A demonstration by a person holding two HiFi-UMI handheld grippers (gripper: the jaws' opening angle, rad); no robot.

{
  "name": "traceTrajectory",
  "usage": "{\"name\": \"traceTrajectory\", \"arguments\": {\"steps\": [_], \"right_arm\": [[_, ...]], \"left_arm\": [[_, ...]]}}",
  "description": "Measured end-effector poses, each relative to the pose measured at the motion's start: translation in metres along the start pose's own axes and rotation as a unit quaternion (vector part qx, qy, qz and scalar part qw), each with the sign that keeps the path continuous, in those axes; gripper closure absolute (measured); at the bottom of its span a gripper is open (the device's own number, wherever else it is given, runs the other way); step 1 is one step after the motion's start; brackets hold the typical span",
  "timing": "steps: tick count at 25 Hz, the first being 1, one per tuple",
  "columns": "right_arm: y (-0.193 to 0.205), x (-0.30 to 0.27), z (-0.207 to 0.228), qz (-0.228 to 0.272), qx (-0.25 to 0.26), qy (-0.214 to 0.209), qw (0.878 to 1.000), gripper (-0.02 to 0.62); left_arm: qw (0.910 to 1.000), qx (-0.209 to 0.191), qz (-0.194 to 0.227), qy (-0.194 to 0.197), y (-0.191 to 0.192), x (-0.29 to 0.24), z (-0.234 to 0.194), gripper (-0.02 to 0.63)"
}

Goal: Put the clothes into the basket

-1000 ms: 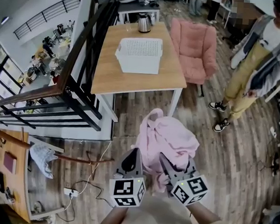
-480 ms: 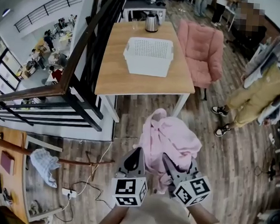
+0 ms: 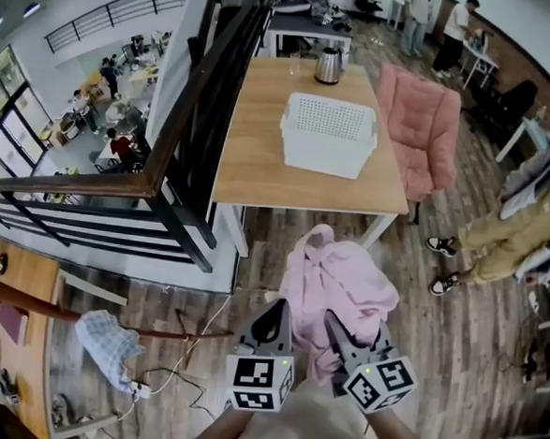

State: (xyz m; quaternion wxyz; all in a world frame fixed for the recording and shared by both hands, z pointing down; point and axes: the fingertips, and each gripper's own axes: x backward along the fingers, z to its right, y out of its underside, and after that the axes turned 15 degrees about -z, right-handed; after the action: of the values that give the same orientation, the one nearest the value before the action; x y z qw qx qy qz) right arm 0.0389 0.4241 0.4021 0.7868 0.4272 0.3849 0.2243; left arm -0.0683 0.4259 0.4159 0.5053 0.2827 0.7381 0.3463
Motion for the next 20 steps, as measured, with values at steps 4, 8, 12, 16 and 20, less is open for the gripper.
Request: {"name": "traceTrajectory", "arguments": {"steps": [4,8,12,16,20], "right_arm": [[-0.007,-0.019,-0.011,-0.008,0.006,-0.009,1.000,0.359],[-0.012,-0.036,-0.010,-0.011,0.005,-0.011,1.000,0.359],[-0.020,-0.055,-0.001,-0.013,0.001,-0.017,1.000,0.359],[-0.030,-0.075,0.011,-0.013,-0.005,-0.024,1.000,0.359],[-0.049,-0.099,0.030,-0.013,-0.007,-0.029,0.999,0.359]], "left_arm": [[0.9999,0.014,0.003,-0.002,-0.007,-0.001,-0.019,0.606],[0.9998,0.018,0.003,-0.003,-0.013,-0.011,-0.032,0.606],[0.9998,0.019,0.001,-0.005,-0.022,-0.026,-0.040,0.606],[0.9998,0.019,0.000,-0.011,-0.034,-0.046,-0.048,0.606],[0.9997,0.021,0.002,-0.015,-0.057,-0.073,-0.054,0.606]]}}
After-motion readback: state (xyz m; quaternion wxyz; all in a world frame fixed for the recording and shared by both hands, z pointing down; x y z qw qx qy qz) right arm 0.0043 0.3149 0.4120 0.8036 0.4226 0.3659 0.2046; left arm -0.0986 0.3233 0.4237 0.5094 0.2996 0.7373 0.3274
